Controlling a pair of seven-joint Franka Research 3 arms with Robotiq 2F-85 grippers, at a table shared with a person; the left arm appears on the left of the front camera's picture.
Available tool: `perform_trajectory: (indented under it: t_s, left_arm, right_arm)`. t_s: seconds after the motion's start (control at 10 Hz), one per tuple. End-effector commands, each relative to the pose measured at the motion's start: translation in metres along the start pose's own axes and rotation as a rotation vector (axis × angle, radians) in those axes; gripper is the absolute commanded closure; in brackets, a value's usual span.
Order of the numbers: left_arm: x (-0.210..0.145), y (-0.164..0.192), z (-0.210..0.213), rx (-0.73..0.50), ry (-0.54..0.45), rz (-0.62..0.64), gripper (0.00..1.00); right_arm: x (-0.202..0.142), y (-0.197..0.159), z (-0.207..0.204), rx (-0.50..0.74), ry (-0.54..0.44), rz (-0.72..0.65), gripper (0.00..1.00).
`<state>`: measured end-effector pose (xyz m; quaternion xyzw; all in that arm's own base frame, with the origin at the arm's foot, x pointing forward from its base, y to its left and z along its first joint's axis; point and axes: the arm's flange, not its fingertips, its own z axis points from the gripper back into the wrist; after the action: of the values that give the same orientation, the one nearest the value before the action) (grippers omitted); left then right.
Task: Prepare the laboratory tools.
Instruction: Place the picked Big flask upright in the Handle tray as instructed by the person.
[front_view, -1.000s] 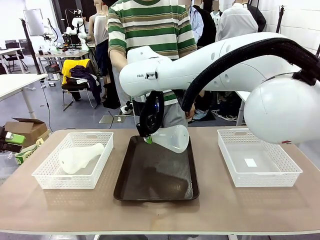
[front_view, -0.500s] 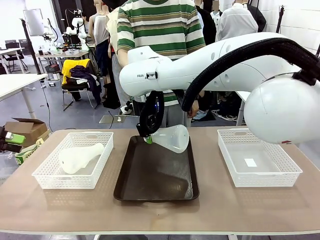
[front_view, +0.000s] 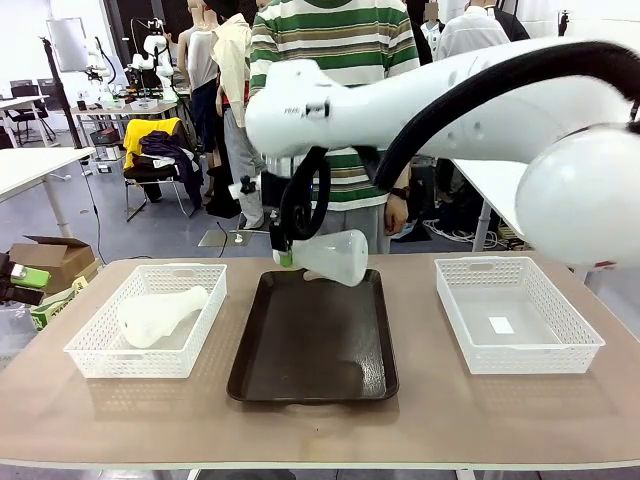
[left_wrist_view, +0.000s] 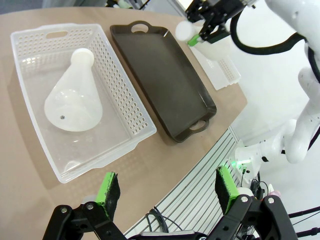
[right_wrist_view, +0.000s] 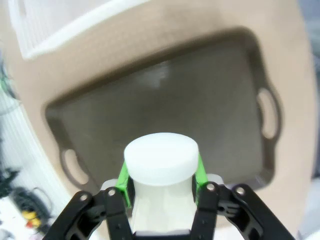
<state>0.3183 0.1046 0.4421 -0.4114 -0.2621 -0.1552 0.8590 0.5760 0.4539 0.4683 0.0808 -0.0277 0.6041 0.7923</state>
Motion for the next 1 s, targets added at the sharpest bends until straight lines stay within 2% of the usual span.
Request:
perform_trajectory:
  t_s: [0.0, 0.3, 0.6, 0.9]
  left_arm:
    - [0.001, 0.002, 0.0, -0.019, -0.021, -0.021, 0.0]
    - [0.001, 0.002, 0.0, -0.019, -0.021, -0.021, 0.0]
    - [0.001, 0.002, 0.0, -0.019, -0.021, -0.021, 0.0]
    - [0.001, 0.002, 0.0, -0.019, -0.021, -0.021, 0.0]
  right_arm:
    - [-0.04, 0.004, 0.002, 0.131, -0.188, 0.193, 1.0]
    - [-0.065, -0.007, -0.007, 0.255, -0.439, 0.364, 1.0]
    - [-0.085, -0.022, -0.02, 0.29, -0.711, 0.562, 1.0]
    - [-0.1, -0.039, -0.029, 0.291, -0.975, 0.703, 1.0]
